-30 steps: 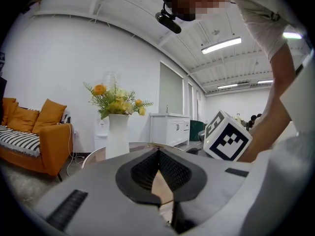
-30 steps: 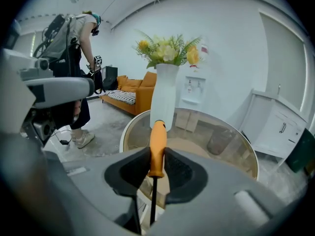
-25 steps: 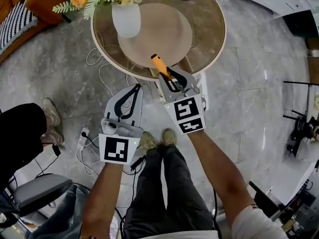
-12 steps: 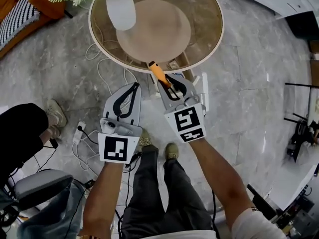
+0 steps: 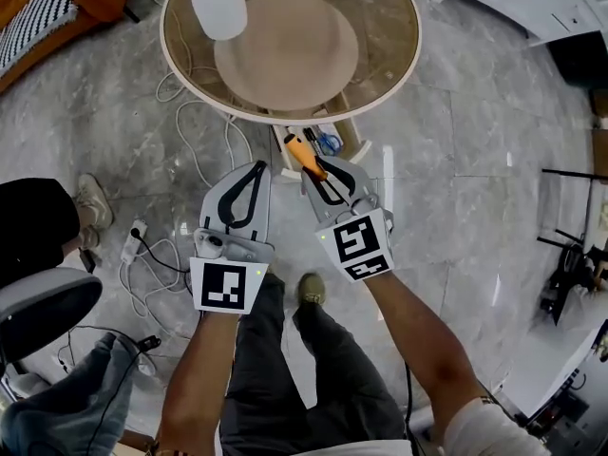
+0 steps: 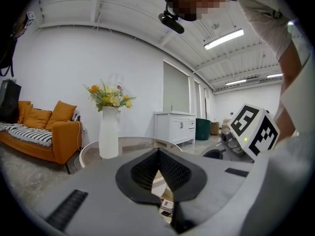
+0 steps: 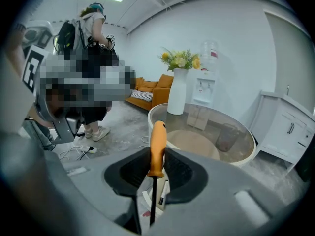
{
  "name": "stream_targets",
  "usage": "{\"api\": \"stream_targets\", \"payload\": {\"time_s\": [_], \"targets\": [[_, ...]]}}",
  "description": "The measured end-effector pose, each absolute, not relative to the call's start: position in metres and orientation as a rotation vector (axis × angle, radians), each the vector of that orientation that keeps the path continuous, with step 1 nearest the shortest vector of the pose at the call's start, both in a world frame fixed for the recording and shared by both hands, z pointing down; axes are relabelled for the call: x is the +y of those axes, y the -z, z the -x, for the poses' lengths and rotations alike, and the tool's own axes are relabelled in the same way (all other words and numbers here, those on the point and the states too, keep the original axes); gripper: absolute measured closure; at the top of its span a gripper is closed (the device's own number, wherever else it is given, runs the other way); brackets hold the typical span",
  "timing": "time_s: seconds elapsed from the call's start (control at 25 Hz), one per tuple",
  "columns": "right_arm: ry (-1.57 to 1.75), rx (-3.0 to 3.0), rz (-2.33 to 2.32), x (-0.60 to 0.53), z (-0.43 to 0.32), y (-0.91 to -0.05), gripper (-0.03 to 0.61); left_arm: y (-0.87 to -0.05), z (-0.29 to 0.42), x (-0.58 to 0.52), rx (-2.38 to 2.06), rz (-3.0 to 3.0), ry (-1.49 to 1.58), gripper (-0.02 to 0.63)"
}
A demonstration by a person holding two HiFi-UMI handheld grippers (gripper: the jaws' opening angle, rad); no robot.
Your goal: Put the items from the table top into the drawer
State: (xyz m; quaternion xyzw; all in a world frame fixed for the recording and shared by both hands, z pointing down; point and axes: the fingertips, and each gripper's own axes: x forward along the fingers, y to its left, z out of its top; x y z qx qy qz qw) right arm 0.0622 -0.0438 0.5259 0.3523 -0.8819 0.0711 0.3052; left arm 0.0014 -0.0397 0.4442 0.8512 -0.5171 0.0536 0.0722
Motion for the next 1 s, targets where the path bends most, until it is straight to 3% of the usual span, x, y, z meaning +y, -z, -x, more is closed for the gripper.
{"api": "stream_targets", "payload": {"time_s": [1.0], "targets": [[-0.241,-2.215,-0.966,-0.073,-0.094,-0.707,0.489,-0.573,-0.018,-0.064,-1.578,-2.629,-0.107,0.614]]}}
